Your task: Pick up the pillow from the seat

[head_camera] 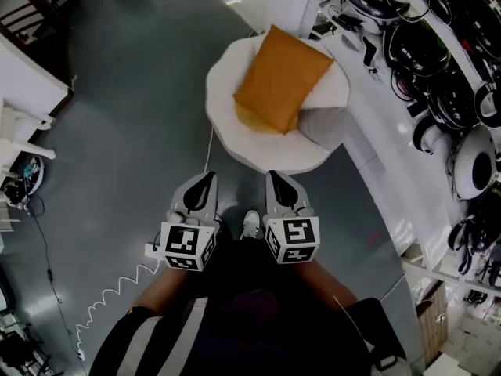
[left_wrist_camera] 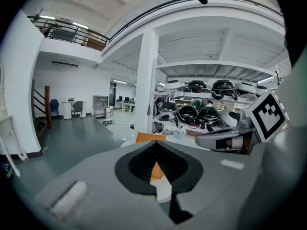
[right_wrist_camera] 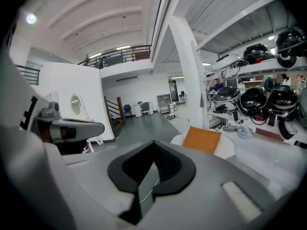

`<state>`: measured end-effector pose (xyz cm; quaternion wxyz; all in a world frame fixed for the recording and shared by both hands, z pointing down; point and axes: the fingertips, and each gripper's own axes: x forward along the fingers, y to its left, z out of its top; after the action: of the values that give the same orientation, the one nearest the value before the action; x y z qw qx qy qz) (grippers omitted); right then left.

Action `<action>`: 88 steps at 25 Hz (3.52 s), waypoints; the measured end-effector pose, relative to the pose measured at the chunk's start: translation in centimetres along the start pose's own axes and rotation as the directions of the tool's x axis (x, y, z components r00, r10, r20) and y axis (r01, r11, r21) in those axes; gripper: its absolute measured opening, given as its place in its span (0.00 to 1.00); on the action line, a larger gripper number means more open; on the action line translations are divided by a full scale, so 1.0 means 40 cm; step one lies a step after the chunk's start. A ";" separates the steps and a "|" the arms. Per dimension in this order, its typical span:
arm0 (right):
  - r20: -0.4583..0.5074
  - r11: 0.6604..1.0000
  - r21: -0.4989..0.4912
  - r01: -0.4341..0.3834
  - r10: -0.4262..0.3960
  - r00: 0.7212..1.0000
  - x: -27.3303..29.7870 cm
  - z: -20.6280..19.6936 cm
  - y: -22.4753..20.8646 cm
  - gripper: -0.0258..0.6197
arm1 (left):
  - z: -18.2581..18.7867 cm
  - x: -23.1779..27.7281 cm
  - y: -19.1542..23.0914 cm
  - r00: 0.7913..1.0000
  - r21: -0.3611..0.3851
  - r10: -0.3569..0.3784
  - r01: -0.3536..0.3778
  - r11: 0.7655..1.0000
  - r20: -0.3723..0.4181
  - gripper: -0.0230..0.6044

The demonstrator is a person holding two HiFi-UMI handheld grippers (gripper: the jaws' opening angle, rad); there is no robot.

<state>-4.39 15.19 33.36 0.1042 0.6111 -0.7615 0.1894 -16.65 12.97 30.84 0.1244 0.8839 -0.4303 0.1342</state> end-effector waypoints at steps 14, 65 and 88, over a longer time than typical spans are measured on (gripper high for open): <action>-0.014 0.979 0.059 0.196 -0.195 0.981 0.149 0.057 -0.103 0.04 | 0.075 0.248 0.059 0.976 0.039 -0.216 0.217 0.975 -0.027 0.04; -0.110 0.911 0.173 0.375 -0.360 0.926 0.510 0.117 -0.547 0.04 | 0.159 0.856 0.064 0.922 0.077 -0.344 0.362 0.929 -0.178 0.04; -0.281 0.831 0.268 0.487 -0.416 0.865 0.903 -0.105 -0.797 0.04 | -0.097 1.319 0.246 0.874 0.016 -0.364 0.389 0.921 -0.323 0.16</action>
<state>17.88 -21.06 56.42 0.1224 0.7594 -0.5362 0.3476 6.36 -30.00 53.67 0.1790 0.9224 -0.2189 0.2632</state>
